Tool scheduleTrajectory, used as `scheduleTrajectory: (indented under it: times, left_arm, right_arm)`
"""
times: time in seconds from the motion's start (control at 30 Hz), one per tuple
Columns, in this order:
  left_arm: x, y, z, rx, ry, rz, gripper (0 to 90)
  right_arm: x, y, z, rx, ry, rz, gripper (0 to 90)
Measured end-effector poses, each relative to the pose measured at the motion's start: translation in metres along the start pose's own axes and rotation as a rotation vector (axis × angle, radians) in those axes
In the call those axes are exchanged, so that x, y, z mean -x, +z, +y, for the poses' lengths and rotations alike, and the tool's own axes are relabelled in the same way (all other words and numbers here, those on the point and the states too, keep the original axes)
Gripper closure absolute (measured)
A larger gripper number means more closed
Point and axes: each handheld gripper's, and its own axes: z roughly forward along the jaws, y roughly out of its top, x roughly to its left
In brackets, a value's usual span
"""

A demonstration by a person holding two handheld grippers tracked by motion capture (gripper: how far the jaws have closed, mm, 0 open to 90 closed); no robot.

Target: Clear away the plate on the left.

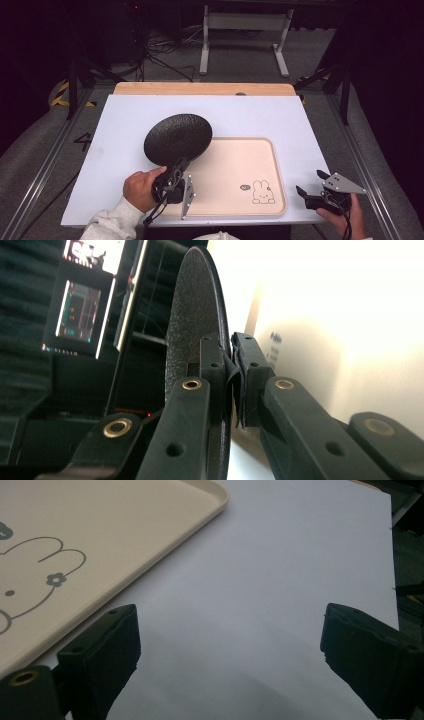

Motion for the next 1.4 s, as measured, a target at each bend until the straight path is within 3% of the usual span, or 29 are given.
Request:
scheduleTrajectory:
  times: [0.13,0.27,0.57,0.63,0.67,0.93,1.03,1.1,1.3,1.4]
  left_arm:
    - [0.002,-0.001,0.01,0.045,-0.001,0.001,84.7]
    - [0.005,0.0,0.02,0.07,0.024,-0.001,84.6]
    - [0.015,0.004,0.043,0.121,0.046,-0.046,83.5]
    - [0.017,0.005,0.045,0.125,0.036,-0.053,83.5]
    - [0.018,0.005,0.047,0.127,0.058,-0.058,83.4]
    - [0.03,0.011,0.055,0.153,0.082,-0.091,82.8]
    - [0.035,0.014,0.059,0.147,0.113,-0.105,82.7]
    - [0.038,0.016,0.059,0.154,0.108,-0.116,82.5]
    - [0.046,0.021,0.062,0.162,0.147,-0.136,82.1]
    - [0.048,0.023,0.062,0.171,0.138,-0.157,83.0]
  right_arm:
    - [0.0,-0.001,0.0,0.004,0.0,-0.004,9.7]
    - [0.0,-0.001,0.0,0.004,0.0,-0.005,9.7]
    - [0.0,-0.001,0.0,0.011,-0.003,0.001,9.6]
    - [0.0,-0.001,0.0,0.014,-0.003,0.004,9.6]
    - [0.0,-0.002,0.0,0.016,-0.005,0.005,9.6]
    - [0.0,-0.002,0.0,0.024,-0.008,0.008,9.5]
    - [0.0,-0.002,0.0,0.023,-0.009,0.008,9.4]
    - [0.0,-0.002,0.0,0.022,-0.012,0.007,9.4]
    - [0.0,-0.002,0.0,0.019,-0.013,0.006,9.4]
    - [-0.001,-0.002,0.0,0.018,-0.013,0.01,9.4]
